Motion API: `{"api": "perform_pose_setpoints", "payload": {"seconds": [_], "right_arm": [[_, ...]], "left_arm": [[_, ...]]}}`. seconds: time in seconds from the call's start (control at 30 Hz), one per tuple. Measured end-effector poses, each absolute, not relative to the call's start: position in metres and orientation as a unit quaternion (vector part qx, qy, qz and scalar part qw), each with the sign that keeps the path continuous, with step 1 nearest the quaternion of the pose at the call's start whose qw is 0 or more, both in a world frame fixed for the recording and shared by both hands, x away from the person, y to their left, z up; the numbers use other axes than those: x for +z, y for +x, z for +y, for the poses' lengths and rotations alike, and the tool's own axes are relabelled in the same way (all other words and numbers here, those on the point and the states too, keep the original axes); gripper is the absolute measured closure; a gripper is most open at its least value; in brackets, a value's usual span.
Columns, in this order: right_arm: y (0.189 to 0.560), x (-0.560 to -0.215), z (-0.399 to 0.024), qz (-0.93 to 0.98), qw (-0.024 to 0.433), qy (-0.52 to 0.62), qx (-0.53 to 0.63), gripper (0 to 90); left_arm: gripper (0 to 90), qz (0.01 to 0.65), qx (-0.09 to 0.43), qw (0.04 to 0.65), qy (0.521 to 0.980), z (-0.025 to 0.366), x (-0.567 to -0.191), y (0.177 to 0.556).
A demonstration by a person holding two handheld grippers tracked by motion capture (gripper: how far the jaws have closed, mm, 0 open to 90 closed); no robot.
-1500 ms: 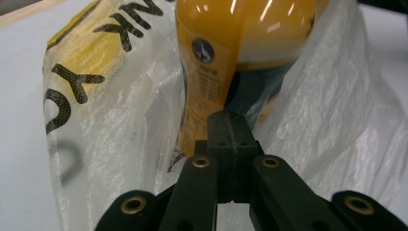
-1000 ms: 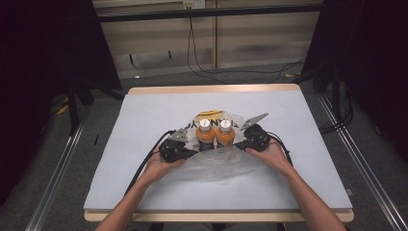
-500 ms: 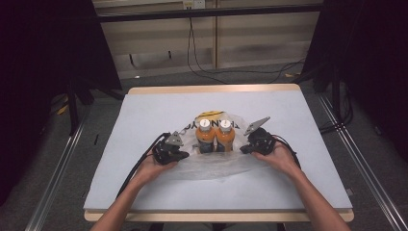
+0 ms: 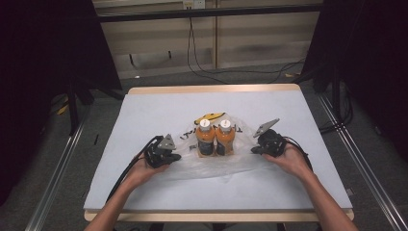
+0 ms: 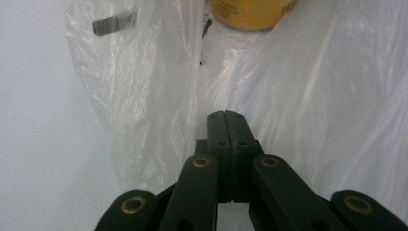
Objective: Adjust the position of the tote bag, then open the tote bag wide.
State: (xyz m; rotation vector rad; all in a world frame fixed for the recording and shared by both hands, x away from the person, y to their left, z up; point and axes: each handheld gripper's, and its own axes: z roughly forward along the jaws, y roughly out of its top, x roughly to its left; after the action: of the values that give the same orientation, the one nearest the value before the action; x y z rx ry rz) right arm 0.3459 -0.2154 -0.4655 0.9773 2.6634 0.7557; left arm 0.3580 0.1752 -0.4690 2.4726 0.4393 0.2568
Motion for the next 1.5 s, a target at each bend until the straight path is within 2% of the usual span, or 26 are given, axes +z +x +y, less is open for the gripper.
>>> {"api": "perform_pose_setpoints", "payload": {"seconds": [0.33, 0.7, 0.77, 0.9, 1.37, 1.5], "right_arm": [[0.335, -0.465, -0.236, 0.897, 0.100, 0.342, 0.260, 90.0], [0.327, -0.468, -0.252, 0.887, 0.103, 0.357, 0.275, 90.0], [0.326, -0.468, -0.255, 0.884, 0.099, 0.363, 0.279, 90.0], [0.325, -0.468, -0.258, 0.883, 0.104, 0.362, 0.280, 90.0], [0.328, -0.471, -0.261, 0.870, 0.108, 0.375, 0.302, 90.0], [0.328, -0.472, -0.261, 0.866, 0.114, 0.376, 0.309, 90.0]], "left_arm": [[90.0, 0.189, 0.087, 0.328, 0.921, 0.201, -0.472, 0.358], [90.0, 0.198, 0.084, 0.326, 0.921, 0.212, -0.470, 0.354], [90.0, 0.201, 0.098, 0.320, 0.921, 0.213, -0.470, 0.350], [90.0, 0.215, 0.081, 0.333, 0.915, 0.223, -0.473, 0.351], [90.0, 0.232, 0.094, 0.345, 0.905, 0.228, -0.476, 0.361], [90.0, 0.245, 0.075, 0.362, 0.896, 0.234, -0.478, 0.363]]}}
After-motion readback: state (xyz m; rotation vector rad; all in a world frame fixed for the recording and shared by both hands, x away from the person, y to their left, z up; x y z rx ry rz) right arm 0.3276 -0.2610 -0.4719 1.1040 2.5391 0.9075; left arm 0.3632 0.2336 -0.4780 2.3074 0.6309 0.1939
